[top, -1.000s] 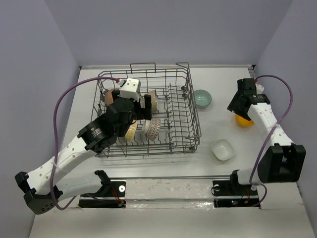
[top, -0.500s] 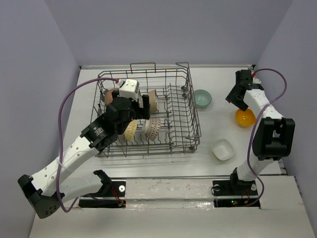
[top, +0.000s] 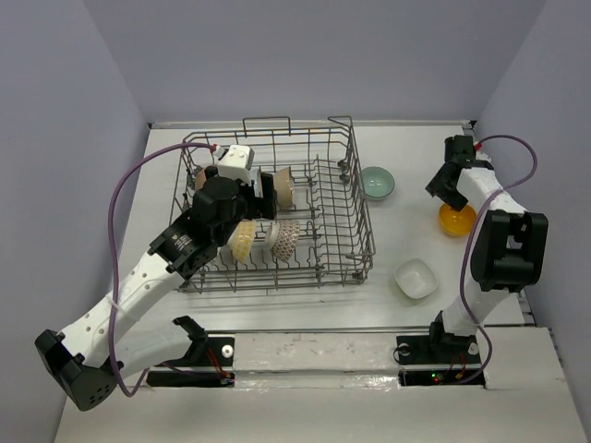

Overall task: Load the bowls into the dish rack
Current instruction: Pick up the bowl from the corner of the board.

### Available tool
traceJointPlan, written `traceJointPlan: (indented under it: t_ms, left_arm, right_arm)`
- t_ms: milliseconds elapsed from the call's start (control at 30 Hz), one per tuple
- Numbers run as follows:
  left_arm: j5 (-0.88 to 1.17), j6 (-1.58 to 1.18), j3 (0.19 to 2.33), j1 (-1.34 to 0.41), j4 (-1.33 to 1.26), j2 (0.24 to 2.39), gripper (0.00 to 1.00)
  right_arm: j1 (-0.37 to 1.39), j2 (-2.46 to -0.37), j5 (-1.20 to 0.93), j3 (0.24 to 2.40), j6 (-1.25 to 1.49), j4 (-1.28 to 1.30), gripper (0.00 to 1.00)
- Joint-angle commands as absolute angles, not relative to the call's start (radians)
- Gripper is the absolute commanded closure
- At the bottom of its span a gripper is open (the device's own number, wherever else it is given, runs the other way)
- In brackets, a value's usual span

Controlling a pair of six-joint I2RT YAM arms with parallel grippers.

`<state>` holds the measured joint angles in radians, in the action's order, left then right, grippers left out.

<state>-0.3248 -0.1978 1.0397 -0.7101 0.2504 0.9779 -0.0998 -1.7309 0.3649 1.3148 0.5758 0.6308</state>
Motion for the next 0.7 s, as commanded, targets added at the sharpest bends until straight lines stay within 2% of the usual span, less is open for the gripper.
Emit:
traceJointPlan:
  t_ms: [0, 200, 500, 667]
  left_arm:
    - [-0.316, -0.190, 1.028, -0.703, 0.198, 0.971, 0.01]
    - [-0.314, -0.190, 1.028, -0.703, 0.201, 0.982, 0.01]
    - [-0.308, -0.189, 1.025, -0.703, 0.201, 0.989, 0.01]
    - [-0.295, -0.190, 1.025, -0.703, 0.202, 1.002, 0.01]
  right_arm:
    - [-0.126, -1.738, 0.368, 1.293, 0.577, 0.574, 0.33]
    - [-0.208, -1.677, 0.357, 1.243, 0.571, 0.557, 0.32]
    - [-0.252, -1.499, 0.350, 1.079, 0.577, 0.525, 0.32]
    - [-0.252, -1.436, 0.334, 1.068, 0.571, 0.528, 0.32]
